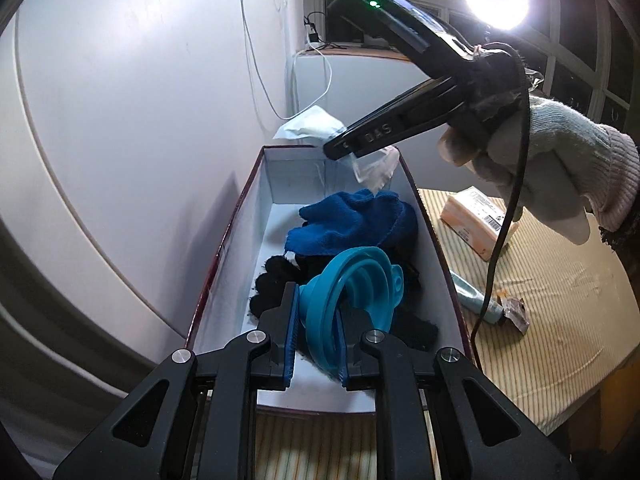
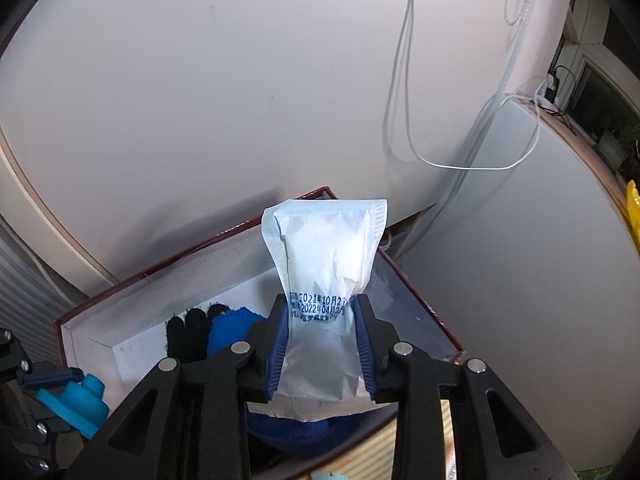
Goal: Organize soft objects
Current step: 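Open both tools to drop the funnel and sachet into the shoebox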
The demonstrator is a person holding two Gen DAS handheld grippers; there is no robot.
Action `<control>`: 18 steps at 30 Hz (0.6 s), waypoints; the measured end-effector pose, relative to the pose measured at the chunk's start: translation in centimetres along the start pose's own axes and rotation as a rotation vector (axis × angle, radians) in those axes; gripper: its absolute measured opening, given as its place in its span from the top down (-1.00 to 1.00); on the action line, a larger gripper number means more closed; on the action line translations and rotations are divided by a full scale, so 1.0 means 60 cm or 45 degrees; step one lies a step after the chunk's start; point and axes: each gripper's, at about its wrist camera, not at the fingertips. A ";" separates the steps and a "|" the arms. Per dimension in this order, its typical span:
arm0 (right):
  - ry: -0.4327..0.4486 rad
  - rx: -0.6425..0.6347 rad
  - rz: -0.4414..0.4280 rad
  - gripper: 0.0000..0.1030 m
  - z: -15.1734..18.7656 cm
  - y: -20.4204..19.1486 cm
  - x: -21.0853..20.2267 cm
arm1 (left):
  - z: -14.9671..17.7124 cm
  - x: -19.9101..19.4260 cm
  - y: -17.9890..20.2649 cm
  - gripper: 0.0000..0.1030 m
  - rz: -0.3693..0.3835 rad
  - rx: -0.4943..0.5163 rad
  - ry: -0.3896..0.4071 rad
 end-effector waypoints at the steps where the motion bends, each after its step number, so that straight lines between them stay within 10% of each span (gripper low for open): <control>1: -0.001 0.001 -0.006 0.38 -0.002 0.000 0.003 | 0.000 0.001 -0.001 0.71 0.002 -0.003 0.003; 4: 0.027 0.001 0.029 -0.08 -0.006 -0.004 0.006 | -0.001 0.008 -0.004 0.38 -0.003 -0.015 -0.015; 6: 0.056 0.016 0.039 -0.39 -0.007 -0.003 0.002 | 0.000 0.008 -0.009 -0.23 -0.013 -0.039 -0.010; 18: 0.071 0.057 0.027 -0.40 0.016 0.007 -0.034 | -0.004 -0.015 -0.016 -0.28 -0.017 -0.080 0.034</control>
Point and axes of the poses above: each gripper's, at about its wrist camera, not at the fingertips, and x roughly the way its jaws point, y to its right, z to its underside, and after that the axes turned 8 degrees about -z, right-handed
